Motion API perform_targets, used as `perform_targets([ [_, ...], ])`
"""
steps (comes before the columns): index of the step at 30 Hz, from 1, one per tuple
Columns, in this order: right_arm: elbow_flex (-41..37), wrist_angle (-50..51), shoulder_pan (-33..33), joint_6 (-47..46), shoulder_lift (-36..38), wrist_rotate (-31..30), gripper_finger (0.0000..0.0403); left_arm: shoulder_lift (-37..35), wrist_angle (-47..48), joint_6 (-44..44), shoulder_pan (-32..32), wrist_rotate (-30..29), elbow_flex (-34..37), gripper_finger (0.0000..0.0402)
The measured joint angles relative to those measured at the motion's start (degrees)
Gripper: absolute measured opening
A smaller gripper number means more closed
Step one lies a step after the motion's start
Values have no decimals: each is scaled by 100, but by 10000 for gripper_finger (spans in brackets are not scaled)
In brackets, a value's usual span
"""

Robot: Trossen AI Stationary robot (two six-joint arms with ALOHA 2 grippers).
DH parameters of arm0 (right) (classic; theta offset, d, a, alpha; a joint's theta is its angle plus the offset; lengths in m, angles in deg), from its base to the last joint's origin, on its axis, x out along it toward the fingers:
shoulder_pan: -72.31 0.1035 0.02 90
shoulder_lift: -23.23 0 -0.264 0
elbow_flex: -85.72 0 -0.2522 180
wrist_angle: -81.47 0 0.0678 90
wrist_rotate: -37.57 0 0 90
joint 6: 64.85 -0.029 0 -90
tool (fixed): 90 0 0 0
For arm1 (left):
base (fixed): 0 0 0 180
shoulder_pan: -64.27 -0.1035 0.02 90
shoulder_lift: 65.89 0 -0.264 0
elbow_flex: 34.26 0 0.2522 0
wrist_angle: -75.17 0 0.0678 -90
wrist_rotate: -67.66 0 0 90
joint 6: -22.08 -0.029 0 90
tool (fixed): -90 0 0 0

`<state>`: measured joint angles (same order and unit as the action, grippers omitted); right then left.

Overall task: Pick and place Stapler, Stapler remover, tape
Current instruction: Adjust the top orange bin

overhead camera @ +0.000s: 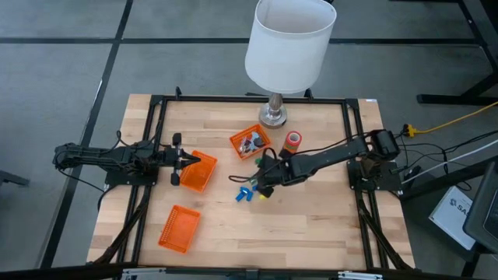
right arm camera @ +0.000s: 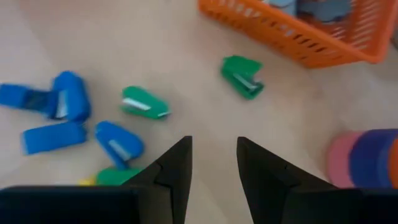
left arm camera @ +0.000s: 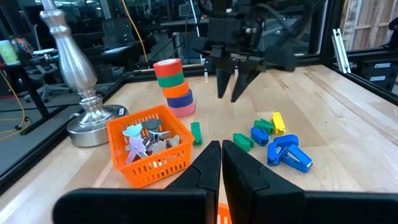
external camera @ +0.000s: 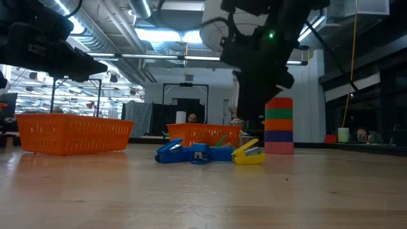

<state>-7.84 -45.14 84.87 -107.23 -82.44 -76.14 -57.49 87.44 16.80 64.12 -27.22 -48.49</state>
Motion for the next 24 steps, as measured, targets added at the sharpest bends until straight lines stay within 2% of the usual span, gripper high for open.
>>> perform_targets([
  [13,0,-523,-154,83,-894,-308,129,-1,0,0,1,2,-1,13],
  [19,2,-558,-504,84,-907,209,129,-1,2,1,-1,1,0,10],
  [24,2,-797,-741,413,-907,256,128,-2,2,0,0,0,0,13],
])
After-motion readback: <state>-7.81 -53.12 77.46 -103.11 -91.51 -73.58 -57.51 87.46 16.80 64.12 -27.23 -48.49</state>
